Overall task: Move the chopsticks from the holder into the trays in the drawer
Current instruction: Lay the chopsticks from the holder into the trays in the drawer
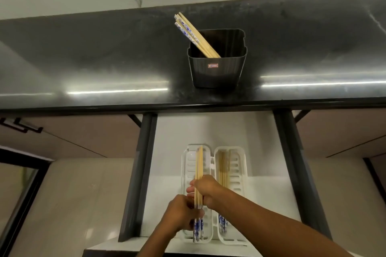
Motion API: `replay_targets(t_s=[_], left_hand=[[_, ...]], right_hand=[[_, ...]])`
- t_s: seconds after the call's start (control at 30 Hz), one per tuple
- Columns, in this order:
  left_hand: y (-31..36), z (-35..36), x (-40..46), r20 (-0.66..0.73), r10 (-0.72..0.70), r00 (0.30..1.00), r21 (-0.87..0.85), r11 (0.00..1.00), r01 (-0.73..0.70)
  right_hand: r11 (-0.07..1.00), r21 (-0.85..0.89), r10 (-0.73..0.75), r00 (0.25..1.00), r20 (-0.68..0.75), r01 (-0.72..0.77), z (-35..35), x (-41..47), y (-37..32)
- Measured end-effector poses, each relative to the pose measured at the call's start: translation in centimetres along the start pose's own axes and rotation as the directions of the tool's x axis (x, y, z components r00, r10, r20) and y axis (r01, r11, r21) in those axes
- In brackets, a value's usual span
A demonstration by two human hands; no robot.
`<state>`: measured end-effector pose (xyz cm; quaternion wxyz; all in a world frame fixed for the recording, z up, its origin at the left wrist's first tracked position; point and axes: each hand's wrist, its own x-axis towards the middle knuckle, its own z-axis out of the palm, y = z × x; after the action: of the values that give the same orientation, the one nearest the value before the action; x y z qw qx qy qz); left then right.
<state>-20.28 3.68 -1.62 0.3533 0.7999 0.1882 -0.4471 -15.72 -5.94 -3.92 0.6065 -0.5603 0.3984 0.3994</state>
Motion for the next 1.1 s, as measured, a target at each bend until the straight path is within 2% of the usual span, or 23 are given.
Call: replay_targets(t_s=[0.1, 0.17, 0.37, 0.57, 0.73, 0.8, 0.87, 0.93, 1.0, 1.1], left_hand=[[-0.4, 0.8, 0.9, -0.045, 0.04, 0.998, 0.094, 0.995, -0.036], [-0.4, 1.3, 1.2, -0.071, 0.057, 0.996, 0.147, 0.988, -0.046], [-0.5, 2.1, 2.2, -0.188, 0.075, 0.979, 0.226, 0.974, -0.031], [-0.9, 2.7, 2.4, -0.211, 0.084, 0.974, 0.27, 0.962, -0.024], [-1.2, 2.4, 2.4, -0.2, 0.124, 0.972, 0.322, 0.945, -0.055], [-0.6, 1.1, 1.7, -0.157, 0.154, 0.976, 0.341, 0.936, -0.093], [0.7, -1.0, 1.1, -0.135, 0.245, 0.96, 0.348, 0.919, -0.186], [3.1, -4.0, 0.0, -0.172, 0.332, 0.928, 0.314, 0.911, -0.268], [5.9, -7.4, -1.0, -0.262, 0.449, 0.854, 0.319, 0.876, -0.363], [10.8, -12.3, -1.8, -0.429, 0.581, 0.692, 0.286, 0.814, -0.506]], right_hand=[[0.992, 0.09, 0.083, 0.997, 0.006, -0.084, 0.0, 0.6, 0.0], [0.992, 0.051, 0.112, 0.994, -0.001, -0.112, 0.1, 0.7, -0.2], [0.992, -0.082, 0.089, 0.995, -0.054, -0.094, 1.6, 1.9, 0.7], [0.997, 0.004, 0.08, 0.996, -0.034, -0.08, 1.1, 1.2, 0.9], [0.997, -0.071, -0.019, 1.0, -0.014, 0.018, 0.3, -1.3, 0.1], [0.98, -0.14, -0.146, 0.989, -0.033, 0.14, -0.3, -2.5, -1.0], [0.922, -0.215, -0.341, 0.938, -0.06, 0.322, -1.0, -4.1, -2.9], [0.826, -0.292, -0.527, 0.845, -0.093, 0.482, -1.6, -5.9, -6.0], [0.691, -0.359, -0.699, 0.707, -0.108, 0.628, -2.1, -7.7, -10.1], [0.55, -0.378, -0.832, 0.527, -0.172, 0.745, -2.7, -9.8, -17.0]])
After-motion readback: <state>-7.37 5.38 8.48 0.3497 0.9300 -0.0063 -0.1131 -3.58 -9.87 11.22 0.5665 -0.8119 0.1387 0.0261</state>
